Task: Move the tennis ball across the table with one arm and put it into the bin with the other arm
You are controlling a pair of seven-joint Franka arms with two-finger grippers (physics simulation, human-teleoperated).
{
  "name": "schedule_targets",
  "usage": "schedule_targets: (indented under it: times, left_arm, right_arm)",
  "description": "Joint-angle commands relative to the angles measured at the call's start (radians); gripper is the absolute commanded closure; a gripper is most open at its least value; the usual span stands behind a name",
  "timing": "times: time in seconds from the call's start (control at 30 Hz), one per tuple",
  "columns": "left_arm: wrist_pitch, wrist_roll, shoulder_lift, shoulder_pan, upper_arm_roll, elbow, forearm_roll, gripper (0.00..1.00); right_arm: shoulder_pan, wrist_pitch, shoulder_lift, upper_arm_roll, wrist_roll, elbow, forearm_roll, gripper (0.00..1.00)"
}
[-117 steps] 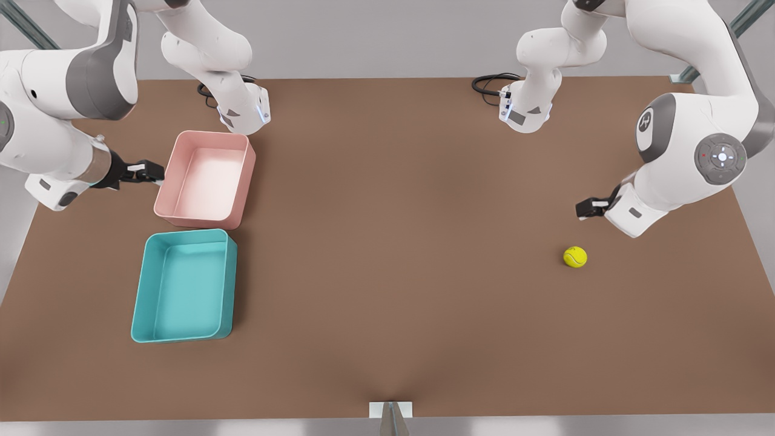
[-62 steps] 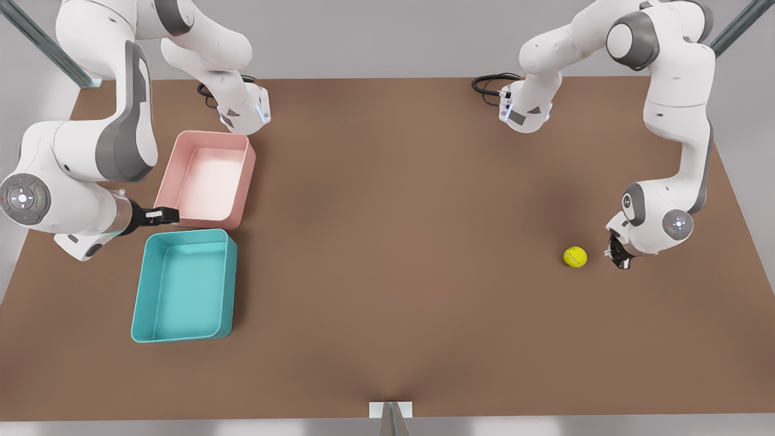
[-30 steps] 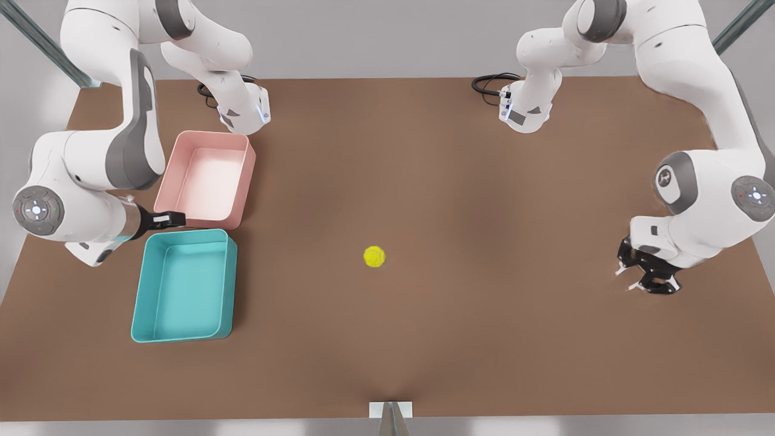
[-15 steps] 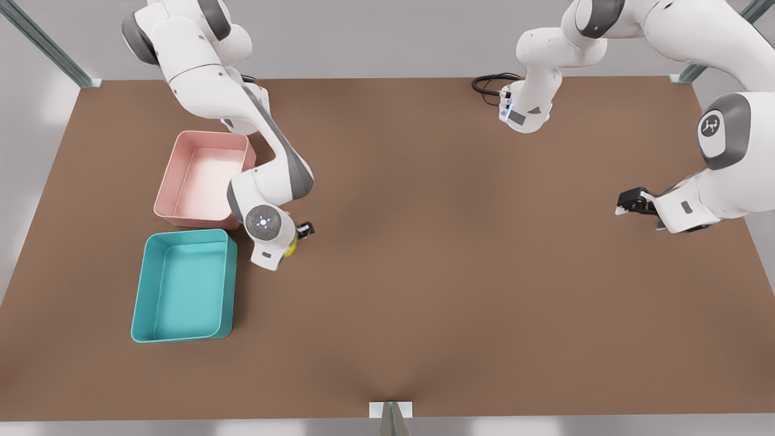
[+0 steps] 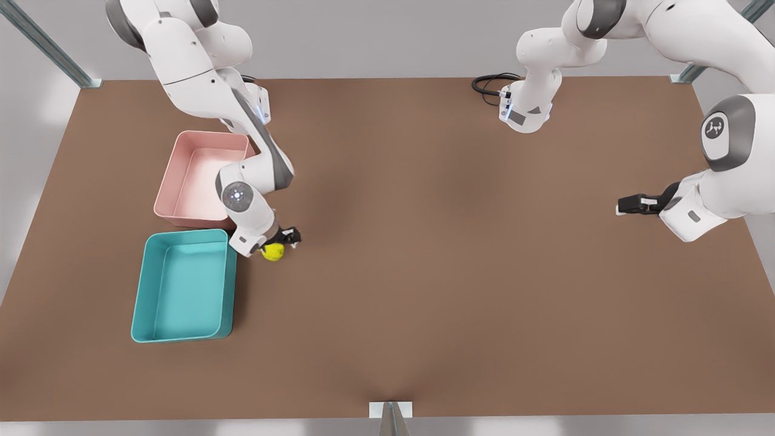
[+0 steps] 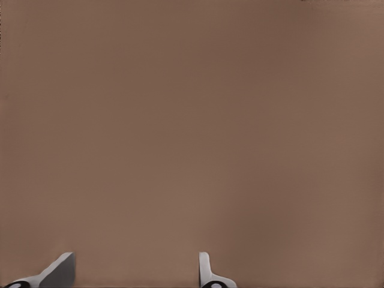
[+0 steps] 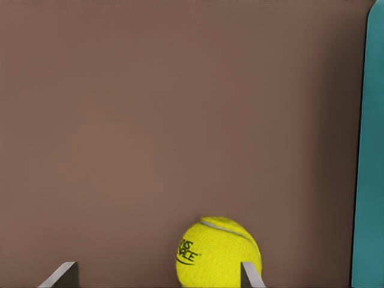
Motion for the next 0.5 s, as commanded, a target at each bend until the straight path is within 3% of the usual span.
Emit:
schedule_targets:
  times: [0.0, 0.47]
  left_arm:
    - [-0.007, -0.220, -0.001, 0.000, 0.000, 0.000, 0.000, 0.00]
    - [-0.062, -0.157, -0.001, 0.025, 0.000, -0.012, -0.022, 0.00]
  right_arm:
    - [-0.009, 0.073, -0.002, 0.000, 0.101, -0.010, -0.007, 0.00]
    - [-0.051, 0.158, 0.088, 0.000, 0.098, -0.050, -0.034, 0.00]
